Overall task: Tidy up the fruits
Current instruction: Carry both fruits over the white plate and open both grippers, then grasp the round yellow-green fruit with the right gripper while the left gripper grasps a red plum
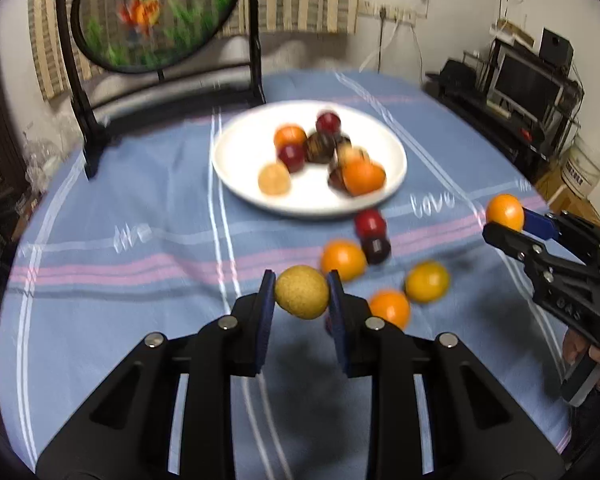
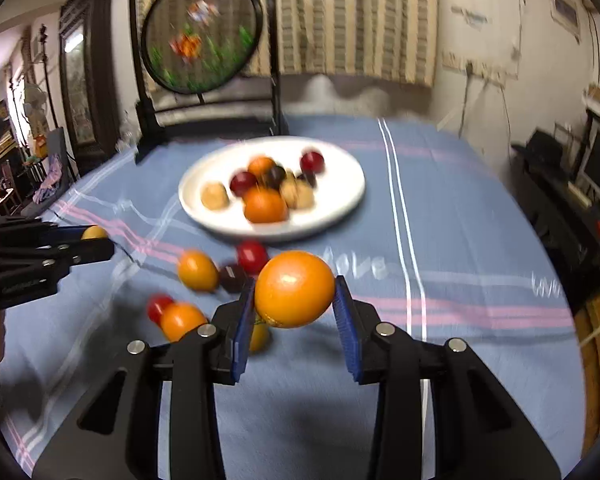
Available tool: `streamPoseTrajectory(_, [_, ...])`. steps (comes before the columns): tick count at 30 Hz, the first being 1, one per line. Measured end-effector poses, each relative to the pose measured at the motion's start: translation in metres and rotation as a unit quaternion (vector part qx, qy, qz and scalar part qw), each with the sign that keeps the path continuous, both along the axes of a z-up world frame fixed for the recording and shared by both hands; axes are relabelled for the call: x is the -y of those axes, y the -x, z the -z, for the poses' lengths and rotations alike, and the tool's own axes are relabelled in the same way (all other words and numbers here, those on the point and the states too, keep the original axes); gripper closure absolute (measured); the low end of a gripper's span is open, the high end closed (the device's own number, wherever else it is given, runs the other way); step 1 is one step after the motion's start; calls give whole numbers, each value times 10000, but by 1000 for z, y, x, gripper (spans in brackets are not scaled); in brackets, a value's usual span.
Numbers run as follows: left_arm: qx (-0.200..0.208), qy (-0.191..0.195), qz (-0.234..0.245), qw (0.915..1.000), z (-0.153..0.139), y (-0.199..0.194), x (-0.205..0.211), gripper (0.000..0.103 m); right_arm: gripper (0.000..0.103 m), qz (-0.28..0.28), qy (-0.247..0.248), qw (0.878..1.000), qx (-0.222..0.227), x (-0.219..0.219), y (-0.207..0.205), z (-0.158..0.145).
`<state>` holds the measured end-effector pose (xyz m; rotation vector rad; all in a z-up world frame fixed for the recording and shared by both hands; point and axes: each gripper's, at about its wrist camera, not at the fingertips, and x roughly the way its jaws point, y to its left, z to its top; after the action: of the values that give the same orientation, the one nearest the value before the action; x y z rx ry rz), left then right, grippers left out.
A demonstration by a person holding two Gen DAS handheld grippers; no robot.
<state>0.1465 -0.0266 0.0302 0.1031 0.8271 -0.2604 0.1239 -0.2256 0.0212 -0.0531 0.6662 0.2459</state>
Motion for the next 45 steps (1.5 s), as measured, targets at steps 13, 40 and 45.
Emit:
streamPoseTrajectory(13, [126, -40, -282, 9995, 6, -102, 2, 77, 65, -361, 319, 9981, 382, -54, -78, -15])
streamPoseTrajectory(40, [104, 99, -795, 9967, 26, -114, -19, 35, 60, -215, 227, 9995, -67, -36, -93, 1])
streamPoseTrajectory(45, [127, -42, -927, 9956, 33, -77, -20, 25, 60, -187, 355, 9986, -339, -23, -57, 15])
